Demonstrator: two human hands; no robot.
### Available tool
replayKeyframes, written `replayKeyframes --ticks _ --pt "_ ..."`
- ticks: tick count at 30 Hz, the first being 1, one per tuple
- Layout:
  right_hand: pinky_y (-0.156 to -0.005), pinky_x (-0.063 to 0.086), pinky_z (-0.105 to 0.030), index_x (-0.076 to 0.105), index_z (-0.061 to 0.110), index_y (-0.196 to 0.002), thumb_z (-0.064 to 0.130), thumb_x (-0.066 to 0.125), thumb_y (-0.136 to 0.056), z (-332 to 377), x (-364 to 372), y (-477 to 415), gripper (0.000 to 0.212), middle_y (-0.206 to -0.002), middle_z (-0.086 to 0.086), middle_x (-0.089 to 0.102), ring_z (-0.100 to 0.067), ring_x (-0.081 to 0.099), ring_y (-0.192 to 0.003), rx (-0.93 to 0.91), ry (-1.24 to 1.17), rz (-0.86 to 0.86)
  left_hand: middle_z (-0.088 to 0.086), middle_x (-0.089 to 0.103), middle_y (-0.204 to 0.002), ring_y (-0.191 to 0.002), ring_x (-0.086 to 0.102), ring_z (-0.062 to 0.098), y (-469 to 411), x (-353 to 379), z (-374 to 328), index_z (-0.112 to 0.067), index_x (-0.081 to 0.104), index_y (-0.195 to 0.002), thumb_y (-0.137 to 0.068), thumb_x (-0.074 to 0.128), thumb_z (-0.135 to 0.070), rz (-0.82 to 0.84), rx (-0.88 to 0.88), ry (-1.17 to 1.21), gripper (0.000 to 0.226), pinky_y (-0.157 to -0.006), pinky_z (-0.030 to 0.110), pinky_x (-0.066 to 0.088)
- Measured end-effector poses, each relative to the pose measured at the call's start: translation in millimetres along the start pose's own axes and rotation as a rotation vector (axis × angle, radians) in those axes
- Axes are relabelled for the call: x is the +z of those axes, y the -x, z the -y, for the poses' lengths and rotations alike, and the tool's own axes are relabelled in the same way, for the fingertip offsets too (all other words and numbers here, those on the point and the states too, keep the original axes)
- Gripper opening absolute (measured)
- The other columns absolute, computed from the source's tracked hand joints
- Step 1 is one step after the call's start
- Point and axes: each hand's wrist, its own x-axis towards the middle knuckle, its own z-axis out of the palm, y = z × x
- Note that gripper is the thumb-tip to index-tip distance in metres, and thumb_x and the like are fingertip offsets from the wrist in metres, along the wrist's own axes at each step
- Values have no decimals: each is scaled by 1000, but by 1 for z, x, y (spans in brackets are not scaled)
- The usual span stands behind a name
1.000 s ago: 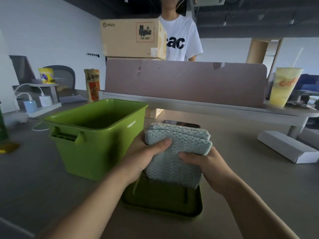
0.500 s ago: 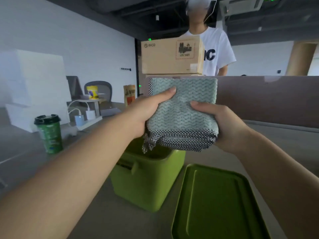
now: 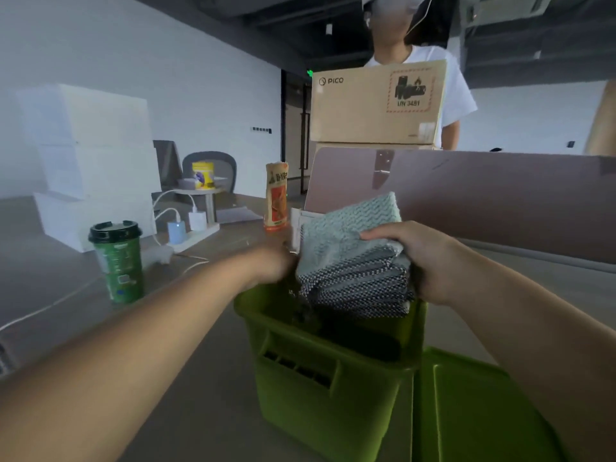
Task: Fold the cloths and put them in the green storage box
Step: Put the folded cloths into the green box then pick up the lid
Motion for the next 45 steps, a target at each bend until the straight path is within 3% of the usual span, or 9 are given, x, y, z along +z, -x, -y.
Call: replayKeyframes --ticks 4,9,15,20,24,29,33,41,45 --pt "-80 58 -49 70 3 -102 18 74 -75 3 7 -3 31 -98 -22 74 -40 71 -87 -47 188 -170 6 65 -92 -74 57 15 1 6 -1 -11 65 -96 -97 50 -28 -112 14 146 23 -59 25 39" --pt "-41 44 -26 65 0 -98 20 75 -75 3 7 -14 33 -71 -18 66 -30 62 -49 -166 471 -313 -1 47 -56 -50 45 11 32 17 -10 -17 50 -60 -98 47 -30 -388 132 273 41 -44 26 25" --pt "-82 57 -48 63 4 -110 19 78 -59 -20 8 -20 56 -93 -18 73 -37 71 -81 63 346 -235 -1 42 -57 -51 40 11 54 22 -13 -15 43 -64 -100 42 -33 -465 160 288 40 -44 24 21" --pt "-63 56 -38 61 0 -109 4 62 -80 -22 4 -16 29 -92 -21 73 -34 71 -75 255 187 -147 -1 41 -59 -53 39 9 69 25 -18 -17 36 -61 -100 41 -32 -528 177 281 41 -45 18 30" --pt "-78 50 -44 59 -2 -116 -2 68 -69 -39 -1 -6 48 -107 -21 66 -35 63 -95 406 219 -126 -2 49 -66 -57 46 7 81 29 -29 -19 44 -72 -100 39 -33 -542 254 298 32 -51 13 37" --pt "-74 48 -43 60 -4 -97 0 62 -84 -44 -1 7 14 -96 -19 65 -33 61 -89 419 190 -100 -3 50 -72 -58 46 6 85 31 -36 -17 51 -83 -100 40 -33 -574 320 250 26 -53 11 39" --pt "-95 46 -47 56 2 -114 7 62 -88 -50 7 7 28 -113 -19 63 -33 60 -102 452 394 -113 -3 48 -68 -57 44 6 84 29 -33 -21 44 -72 -101 39 -32 -559 289 212 31 -52 12 37" --pt "-95 42 -35 30 10 -133 5 59 -85 -59 40 23 56 -138 -16 32 -31 39 -126 -171 1336 -578 -3 47 -66 -55 44 8 74 29 -24 -21 45 -72 -101 37 -34 -515 115 162 32 -45 20 27" --pt "-102 35 -41 34 17 -134 24 61 -84 -51 48 25 58 -138 -15 28 -33 30 -129 -449 1563 -346 -6 40 -64 -55 38 5 72 28 -33 -19 39 -70 -101 37 -32 -523 130 112 34 -43 19 27"
